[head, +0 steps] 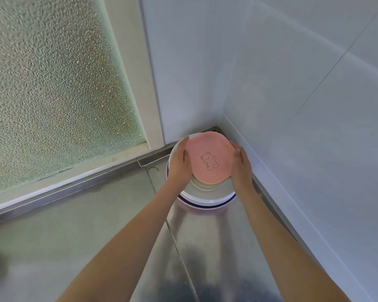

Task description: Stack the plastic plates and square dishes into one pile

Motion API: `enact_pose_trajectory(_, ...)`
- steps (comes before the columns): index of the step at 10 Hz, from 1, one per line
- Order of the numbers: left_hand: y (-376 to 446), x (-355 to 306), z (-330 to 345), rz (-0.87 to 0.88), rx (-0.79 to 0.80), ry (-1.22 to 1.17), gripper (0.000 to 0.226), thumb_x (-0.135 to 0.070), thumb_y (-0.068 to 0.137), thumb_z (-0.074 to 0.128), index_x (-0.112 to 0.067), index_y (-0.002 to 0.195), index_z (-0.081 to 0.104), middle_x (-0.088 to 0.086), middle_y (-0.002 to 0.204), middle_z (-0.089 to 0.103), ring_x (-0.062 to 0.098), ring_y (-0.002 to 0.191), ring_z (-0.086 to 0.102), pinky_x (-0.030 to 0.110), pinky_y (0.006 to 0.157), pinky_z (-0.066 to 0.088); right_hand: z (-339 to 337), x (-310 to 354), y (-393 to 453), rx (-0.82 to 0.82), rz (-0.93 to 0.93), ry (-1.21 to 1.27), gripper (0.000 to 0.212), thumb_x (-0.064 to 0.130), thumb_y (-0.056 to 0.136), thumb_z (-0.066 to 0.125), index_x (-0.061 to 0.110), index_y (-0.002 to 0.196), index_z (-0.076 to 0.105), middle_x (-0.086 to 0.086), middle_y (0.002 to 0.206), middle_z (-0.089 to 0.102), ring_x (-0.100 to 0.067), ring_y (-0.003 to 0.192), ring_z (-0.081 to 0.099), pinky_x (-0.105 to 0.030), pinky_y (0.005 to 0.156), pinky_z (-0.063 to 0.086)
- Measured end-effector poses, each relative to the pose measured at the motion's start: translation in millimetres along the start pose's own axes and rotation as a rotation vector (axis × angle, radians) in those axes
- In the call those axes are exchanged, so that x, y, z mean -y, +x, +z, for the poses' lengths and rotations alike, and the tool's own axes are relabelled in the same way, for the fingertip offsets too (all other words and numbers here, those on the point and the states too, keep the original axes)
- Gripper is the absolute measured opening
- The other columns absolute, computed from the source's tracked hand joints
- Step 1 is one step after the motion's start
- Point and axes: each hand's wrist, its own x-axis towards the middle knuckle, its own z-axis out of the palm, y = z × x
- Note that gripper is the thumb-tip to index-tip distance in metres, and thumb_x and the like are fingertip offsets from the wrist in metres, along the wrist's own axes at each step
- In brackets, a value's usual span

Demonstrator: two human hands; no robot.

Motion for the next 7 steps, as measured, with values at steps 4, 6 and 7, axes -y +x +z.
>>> enact_pose_trajectory(4,4,7,-3,-0.008,0.049,0.067,0.048,-0.018,0.098,0.028,-0.031,0.144,0.03,-0.001,0.147,0.041,0.02,0.129,0.043,0.032,0.106,0.034,8,1,-6,-0.071,-0.03,-0.052,0.038,0.022,0.103,0.026,0.027,0.129,0.053,0.009,0.113,0.055,-0.011,0.104,0.051,-0.018,0.08,0.039)
enact_pose_trajectory(6,4,3,-10,0.001,0.128,0.173,0.048,-0.02,0.1,0.029,-0.026,0.148,0.022,0.006,0.148,0.038,0.027,0.131,0.041,0.027,0.102,0.031,3,6,-6,-0.027,0.009,-0.105,0.04,0.026,0.103,0.029,0.024,0.138,0.047,0.002,0.138,0.052,-0.016,0.127,0.045,-0.024,0.099,0.034)
enact_pose_trajectory(7,1,-8,-15,0.072,0.158,0.353,0.052,-0.023,0.102,0.028,-0.021,0.15,0.009,0.02,0.154,0.02,0.034,0.143,0.018,0.036,0.113,0.02,-6,14,-9,-0.043,-0.011,-0.173,0.042,0.031,0.102,0.03,0.026,0.144,0.039,0.005,0.146,0.044,-0.012,0.134,0.038,-0.02,0.1,0.025)
